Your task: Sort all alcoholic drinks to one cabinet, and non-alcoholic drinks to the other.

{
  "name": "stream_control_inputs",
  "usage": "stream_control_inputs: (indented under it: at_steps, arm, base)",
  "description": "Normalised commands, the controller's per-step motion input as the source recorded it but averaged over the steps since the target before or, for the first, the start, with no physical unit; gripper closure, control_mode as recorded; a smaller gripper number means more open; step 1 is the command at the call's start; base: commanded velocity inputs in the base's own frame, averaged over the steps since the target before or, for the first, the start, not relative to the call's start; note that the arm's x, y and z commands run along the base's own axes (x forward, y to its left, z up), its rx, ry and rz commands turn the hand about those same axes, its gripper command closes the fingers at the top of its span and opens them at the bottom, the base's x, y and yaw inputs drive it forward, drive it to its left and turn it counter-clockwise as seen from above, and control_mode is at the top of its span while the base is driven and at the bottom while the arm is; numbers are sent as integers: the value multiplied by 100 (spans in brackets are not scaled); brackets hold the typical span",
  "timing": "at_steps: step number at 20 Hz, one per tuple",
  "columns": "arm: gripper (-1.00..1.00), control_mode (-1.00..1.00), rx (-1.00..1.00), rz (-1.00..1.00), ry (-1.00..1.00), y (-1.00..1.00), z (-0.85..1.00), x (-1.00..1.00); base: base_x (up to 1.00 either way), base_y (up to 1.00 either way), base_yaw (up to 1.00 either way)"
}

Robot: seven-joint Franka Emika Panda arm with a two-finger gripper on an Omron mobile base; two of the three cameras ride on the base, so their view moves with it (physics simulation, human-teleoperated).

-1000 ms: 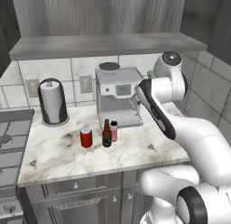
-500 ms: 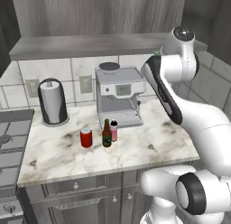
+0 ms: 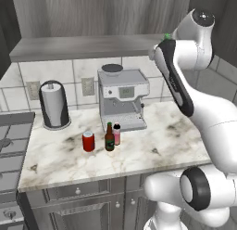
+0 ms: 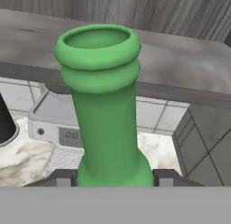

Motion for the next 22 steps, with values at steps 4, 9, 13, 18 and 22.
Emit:
stream_control_inputs:
  at_steps: [4, 9, 13, 18, 22]
  arm:
    - [100, -100, 9, -1, -11, -2, 52, 0]
    - [100, -100, 6, -7, -11, -6, 41, 7]
    - [100, -100, 5, -9, -8, -8, 31, 12]
    - [100, -100, 5, -7, -1, -9, 30, 20]
    - [100, -100, 4, -7, -1, -6, 17, 26]
  base:
    - [0, 0, 0]
    - [0, 0, 0]
    - [0, 0, 0]
    - [0, 0, 0]
    - [0, 0, 0]
